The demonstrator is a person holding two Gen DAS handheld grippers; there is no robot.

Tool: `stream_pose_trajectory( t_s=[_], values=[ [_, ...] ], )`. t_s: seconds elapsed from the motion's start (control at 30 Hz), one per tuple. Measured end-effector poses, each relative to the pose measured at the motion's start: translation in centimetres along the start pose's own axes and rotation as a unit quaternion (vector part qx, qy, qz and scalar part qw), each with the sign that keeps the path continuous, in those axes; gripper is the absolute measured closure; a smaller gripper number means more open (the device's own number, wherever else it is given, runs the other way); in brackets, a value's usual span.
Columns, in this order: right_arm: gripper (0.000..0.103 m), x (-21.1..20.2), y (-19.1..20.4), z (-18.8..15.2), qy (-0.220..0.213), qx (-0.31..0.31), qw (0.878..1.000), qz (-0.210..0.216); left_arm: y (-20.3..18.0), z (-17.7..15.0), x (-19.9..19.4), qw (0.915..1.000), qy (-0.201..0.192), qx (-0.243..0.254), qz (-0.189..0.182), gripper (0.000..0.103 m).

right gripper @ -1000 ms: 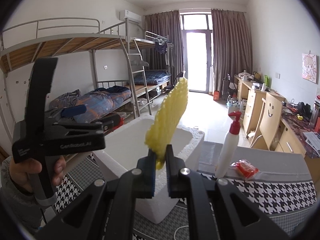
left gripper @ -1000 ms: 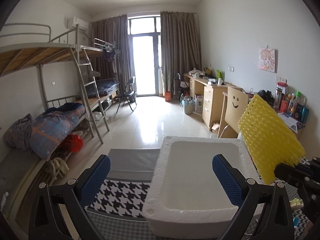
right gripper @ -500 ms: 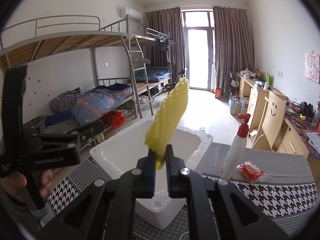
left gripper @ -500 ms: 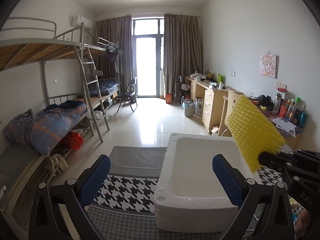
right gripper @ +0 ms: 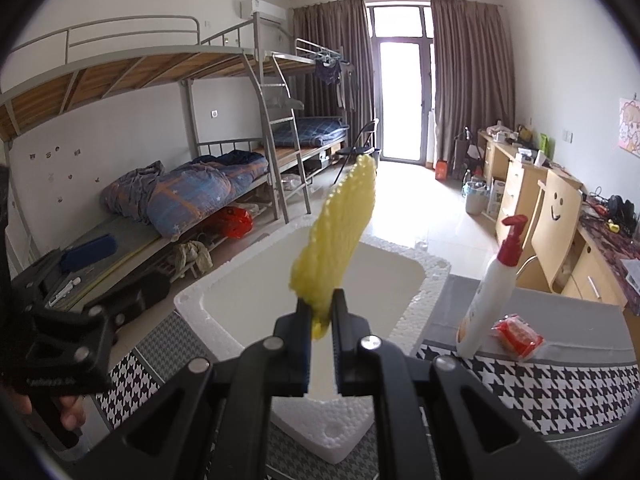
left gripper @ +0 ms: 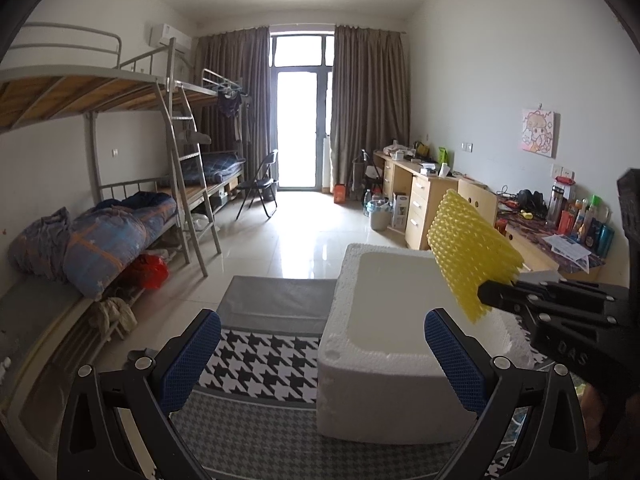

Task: Organize soft objects
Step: 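Open the right gripper to drop the sponge into the foam box, then withdraw the right gripper from the foam box back toward the table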

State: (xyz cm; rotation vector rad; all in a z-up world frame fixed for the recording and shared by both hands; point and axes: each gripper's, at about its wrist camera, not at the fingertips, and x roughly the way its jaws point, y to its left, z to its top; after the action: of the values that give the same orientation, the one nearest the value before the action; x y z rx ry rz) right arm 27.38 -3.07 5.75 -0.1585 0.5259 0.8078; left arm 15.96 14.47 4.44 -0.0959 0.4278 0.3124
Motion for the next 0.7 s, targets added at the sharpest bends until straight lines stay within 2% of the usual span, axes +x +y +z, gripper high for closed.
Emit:
stream_pose_trajectory(
  t_s=[0.13,0.2,0.3,0.33,0.37,0.43,0.7],
  values=[
    [0.091,0.5,0.2,-0.1,0.009,-0.006,1.000,-0.001,0.2,-0.2,-0.5,1.0000,-0.004,-0.001,-0.001,0.001],
    [0.087,0.9,0.4,-0.2,0.016,-0.010,1.000,-0.006,0.2,-0.3,-0.8,1.0000,-0.009,0.001,0.003,0.001],
    [0.054,1.3,0.5,-0.3,0.029,-0.013,0.999,0.003,0.6,-0.3,-1.0,0.9999,-0.012,-0.003,0.002,0.001],
    [0.039,1.2,0.5,-0.4,0.024,-0.013,1.000,0.000,0.7,-0.3,-1.1,0.9999,-0.013,-0.004,0.003,0.001],
    [0.029,1.1,0.5,-0.4,0.018,-0.012,1.000,-0.007,0.8,-0.3,-1.1,0.9999,-0.014,-0.006,0.003,0.001],
    [0.026,0.9,0.5,-0.4,0.013,-0.011,1.000,-0.013,1.1,-0.3,-1.1,0.9999,-0.014,-0.008,0.005,0.001],
    [0.025,-0.1,0.5,-0.5,0.009,-0.007,1.000,-0.011,1.3,-0.3,-1.5,0.9998,-0.018,-0.011,0.005,0.001]
  ],
)
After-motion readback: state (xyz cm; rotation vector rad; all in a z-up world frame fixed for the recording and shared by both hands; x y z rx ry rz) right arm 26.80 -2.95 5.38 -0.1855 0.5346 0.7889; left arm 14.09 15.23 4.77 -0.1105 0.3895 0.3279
